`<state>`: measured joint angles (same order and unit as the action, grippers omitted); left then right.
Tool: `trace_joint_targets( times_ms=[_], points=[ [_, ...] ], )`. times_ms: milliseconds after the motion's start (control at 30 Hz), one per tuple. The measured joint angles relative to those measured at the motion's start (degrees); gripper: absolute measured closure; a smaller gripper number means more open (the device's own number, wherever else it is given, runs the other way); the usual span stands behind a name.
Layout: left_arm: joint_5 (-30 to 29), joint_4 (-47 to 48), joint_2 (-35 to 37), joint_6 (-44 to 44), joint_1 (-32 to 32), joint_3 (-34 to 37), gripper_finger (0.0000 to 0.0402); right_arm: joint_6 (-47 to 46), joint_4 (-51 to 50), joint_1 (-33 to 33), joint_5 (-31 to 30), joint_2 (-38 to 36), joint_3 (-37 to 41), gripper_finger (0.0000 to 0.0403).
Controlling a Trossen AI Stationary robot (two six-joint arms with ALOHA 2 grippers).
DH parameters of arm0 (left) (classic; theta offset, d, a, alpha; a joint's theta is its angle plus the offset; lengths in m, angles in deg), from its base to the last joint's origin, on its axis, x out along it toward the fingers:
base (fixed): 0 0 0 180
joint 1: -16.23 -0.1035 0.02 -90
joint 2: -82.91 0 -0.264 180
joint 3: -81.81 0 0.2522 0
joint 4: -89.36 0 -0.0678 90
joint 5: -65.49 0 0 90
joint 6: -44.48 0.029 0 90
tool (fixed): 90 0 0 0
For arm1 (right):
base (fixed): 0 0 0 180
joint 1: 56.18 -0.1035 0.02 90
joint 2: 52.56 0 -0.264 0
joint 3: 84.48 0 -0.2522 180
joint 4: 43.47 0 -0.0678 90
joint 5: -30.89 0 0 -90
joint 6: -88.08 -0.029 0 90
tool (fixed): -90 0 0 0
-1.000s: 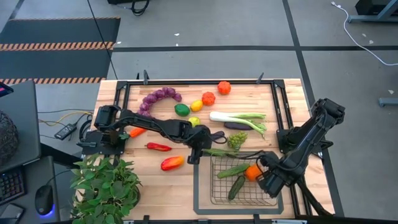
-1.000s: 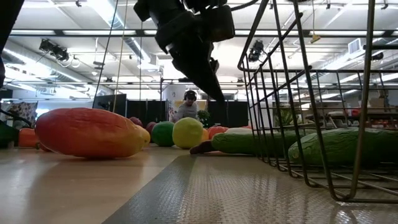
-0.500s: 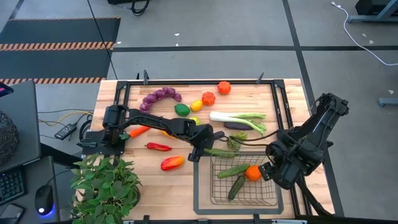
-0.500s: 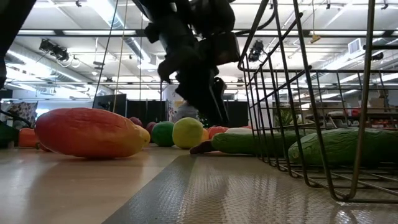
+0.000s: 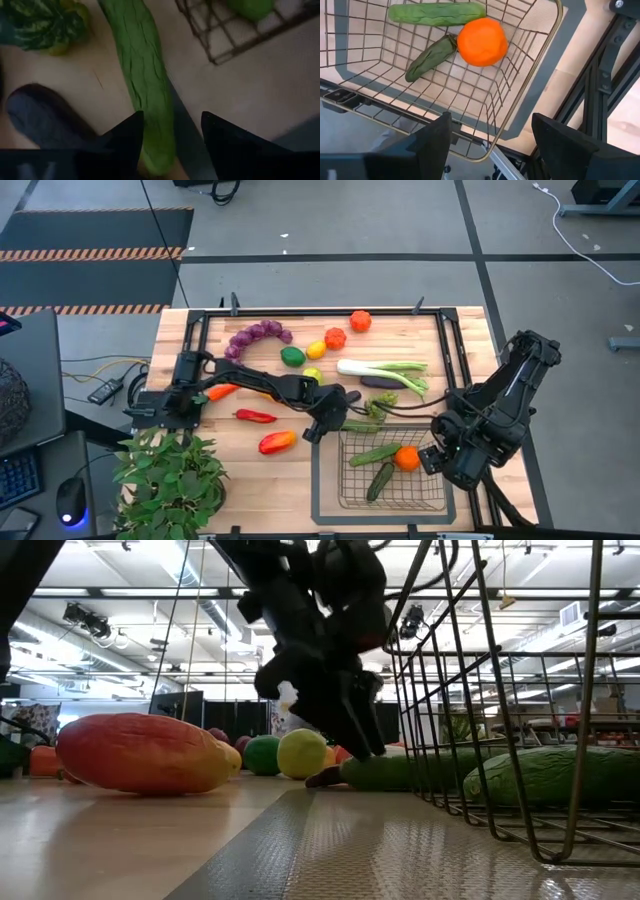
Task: Build produce basket
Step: Put the cucumber into the wire basket
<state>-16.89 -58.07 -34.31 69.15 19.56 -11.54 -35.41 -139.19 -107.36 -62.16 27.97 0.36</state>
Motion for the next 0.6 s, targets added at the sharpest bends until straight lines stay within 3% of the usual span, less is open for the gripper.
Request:
trace_joint_targets(
  times_ms=[600],
  points=[
    [-2.69, -0.85, -1.77, -5.94, -1.3, -0.02, 0.0236, -0.98, -2.05, -0.19, -0.96, 0.04, 0.02, 0.0123]
  ],
)
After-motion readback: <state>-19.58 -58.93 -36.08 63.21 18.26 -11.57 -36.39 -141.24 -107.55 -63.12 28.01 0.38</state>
